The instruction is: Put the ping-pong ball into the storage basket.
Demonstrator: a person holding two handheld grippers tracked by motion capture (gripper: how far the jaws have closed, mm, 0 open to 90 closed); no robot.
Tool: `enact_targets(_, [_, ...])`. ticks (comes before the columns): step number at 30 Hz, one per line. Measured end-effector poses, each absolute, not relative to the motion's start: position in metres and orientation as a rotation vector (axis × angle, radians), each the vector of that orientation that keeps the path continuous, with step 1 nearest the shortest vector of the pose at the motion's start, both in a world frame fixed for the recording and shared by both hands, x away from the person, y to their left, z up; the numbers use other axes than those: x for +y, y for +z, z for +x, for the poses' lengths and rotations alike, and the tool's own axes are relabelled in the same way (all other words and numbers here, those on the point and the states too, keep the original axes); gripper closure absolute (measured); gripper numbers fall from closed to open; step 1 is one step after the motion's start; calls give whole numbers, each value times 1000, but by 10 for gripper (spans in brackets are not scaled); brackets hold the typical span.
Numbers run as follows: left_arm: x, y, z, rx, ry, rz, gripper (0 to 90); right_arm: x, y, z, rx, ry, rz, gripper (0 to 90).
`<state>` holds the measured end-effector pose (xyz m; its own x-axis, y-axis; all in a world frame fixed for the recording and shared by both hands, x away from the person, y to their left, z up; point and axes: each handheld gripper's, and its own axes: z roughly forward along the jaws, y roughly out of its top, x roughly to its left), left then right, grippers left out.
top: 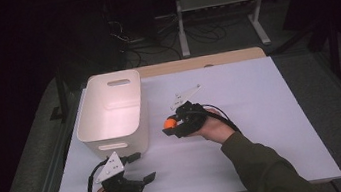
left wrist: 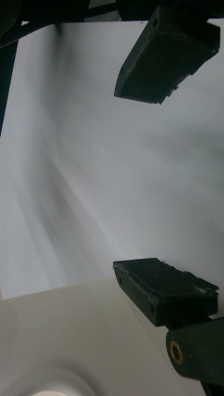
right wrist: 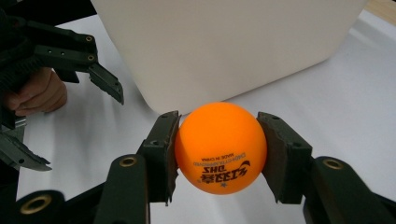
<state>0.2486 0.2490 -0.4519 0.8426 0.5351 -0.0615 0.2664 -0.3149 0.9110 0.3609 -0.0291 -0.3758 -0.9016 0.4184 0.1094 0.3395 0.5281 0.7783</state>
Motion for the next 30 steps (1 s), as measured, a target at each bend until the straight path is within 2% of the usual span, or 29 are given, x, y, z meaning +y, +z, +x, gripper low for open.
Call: enact_targets(30, [249,-452,249,598,304,1914,141,-25,-342,368,2637,1376,624,498])
